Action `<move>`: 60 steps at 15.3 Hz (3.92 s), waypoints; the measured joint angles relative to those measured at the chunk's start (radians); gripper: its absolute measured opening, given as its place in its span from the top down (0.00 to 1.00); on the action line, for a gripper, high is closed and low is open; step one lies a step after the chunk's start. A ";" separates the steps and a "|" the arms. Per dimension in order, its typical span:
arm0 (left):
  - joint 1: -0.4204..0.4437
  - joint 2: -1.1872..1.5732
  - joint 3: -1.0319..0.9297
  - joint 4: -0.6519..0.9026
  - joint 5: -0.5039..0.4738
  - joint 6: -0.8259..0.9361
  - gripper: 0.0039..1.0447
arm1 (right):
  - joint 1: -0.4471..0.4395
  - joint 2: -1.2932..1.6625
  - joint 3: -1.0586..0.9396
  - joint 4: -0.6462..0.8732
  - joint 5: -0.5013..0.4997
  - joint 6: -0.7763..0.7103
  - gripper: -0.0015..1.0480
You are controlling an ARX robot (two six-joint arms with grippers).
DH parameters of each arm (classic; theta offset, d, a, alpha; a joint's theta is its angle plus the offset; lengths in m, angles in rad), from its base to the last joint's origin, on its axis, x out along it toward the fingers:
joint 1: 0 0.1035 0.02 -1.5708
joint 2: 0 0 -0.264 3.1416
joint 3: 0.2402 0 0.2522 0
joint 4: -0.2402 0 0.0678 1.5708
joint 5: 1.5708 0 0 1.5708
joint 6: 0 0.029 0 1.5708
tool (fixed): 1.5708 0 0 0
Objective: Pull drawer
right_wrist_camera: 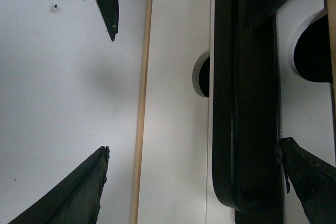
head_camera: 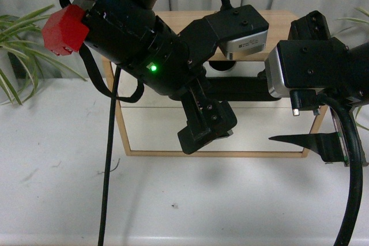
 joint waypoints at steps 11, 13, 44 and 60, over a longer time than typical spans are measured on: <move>-0.003 0.039 0.005 0.004 0.008 0.019 0.06 | 0.013 0.087 0.010 0.033 -0.005 0.012 0.06; -0.002 0.039 0.005 0.002 0.008 0.023 0.06 | 0.012 0.089 0.008 0.032 -0.008 0.011 0.06; -0.070 -0.247 -0.336 0.080 0.088 -0.031 0.06 | 0.005 -0.230 -0.401 0.060 -0.061 -0.067 0.06; -0.051 -0.313 -0.309 -0.027 0.092 -0.018 0.06 | -0.023 -0.317 -0.344 0.023 -0.073 0.003 0.06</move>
